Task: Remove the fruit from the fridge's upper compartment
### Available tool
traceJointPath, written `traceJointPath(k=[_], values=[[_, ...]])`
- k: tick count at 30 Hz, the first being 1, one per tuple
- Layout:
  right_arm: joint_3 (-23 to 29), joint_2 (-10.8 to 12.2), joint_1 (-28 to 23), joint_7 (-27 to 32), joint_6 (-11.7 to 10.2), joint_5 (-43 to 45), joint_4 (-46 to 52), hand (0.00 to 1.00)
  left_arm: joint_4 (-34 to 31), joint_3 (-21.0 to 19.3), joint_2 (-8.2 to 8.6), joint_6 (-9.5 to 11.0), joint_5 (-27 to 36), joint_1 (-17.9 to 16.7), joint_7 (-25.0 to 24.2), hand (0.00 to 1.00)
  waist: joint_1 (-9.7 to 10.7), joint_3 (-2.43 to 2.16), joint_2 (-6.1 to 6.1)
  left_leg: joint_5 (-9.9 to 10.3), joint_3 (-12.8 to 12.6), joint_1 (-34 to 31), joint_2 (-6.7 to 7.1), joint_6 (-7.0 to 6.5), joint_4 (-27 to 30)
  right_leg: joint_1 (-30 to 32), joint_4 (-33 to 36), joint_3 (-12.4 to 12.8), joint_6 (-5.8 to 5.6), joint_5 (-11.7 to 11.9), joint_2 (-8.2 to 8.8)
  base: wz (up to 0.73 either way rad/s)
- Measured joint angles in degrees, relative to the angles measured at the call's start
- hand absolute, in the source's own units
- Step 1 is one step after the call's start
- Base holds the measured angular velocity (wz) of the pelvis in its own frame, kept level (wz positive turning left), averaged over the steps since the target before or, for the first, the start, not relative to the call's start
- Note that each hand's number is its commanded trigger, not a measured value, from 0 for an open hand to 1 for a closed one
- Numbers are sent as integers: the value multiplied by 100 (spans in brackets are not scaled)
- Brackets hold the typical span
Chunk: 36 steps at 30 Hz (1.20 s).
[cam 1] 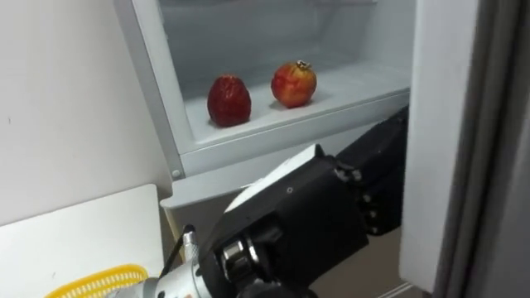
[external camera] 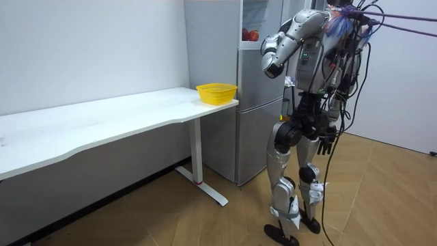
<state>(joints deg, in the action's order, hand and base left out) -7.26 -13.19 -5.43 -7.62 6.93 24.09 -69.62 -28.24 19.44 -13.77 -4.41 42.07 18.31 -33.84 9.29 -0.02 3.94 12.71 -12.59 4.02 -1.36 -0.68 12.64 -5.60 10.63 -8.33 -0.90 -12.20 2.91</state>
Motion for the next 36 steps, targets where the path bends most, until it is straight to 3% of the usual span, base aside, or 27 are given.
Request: traceJointPath(k=[3,7,13,15,22,27,32,36], values=[[-64,5,20,0,3,5,-23,0,7,229,119,-1,-129,213,-7,0,2,-3,-60,0,1,-81,-7,0,8,76,-3,5,-1,21,1,0],[-107,-3,98,10,16,-3,-95,0,20,499,157,-3,-170,529,92,0,127,-13,-46,0,2,-161,-5,-1,15,85,-94,-4,-28,64,7,2],[-286,-10,235,-12,10,-3,-175,0,65,864,370,-9,-258,1012,241,0,323,-45,39,1,22,-184,-1,-1,14,90,-94,28,-28,70,5,-1],[-290,-9,245,-21,9,-3,-199,0,68,1005,431,-6,-257,1153,234,0,362,-27,89,1,23,-135,1,-1,10,74,-90,32,-27,70,-2,-3],[-403,-15,314,-64,10,-29,-204,0,107,1111,571,-6,-261,1192,200,0,484,-1,133,1,11,-123,9,-1,12,83,-95,40,-15,70,-15,0],[-568,-14,384,-51,-10,-104,-204,0,116,1471,640,-6,-295,1212,236,0,494,7,122,0,24,-124,12,-2,14,106,-92,37,-20,71,-9,0],[-670,-14,446,29,-103,-153,-214,0,304,1513,708,-6,-366,1527,242,0,508,9,126,0,19,-123,10,-2,15,99,-90,31,-14,76,-18,0],[-724,-14,522,129,-112,-385,-402,0,304,1572,812,-6,-442,1534,242,0,515,13,135,0,13,-107,8,-1,12,71,-98,32,-9,80,-23,-1]])
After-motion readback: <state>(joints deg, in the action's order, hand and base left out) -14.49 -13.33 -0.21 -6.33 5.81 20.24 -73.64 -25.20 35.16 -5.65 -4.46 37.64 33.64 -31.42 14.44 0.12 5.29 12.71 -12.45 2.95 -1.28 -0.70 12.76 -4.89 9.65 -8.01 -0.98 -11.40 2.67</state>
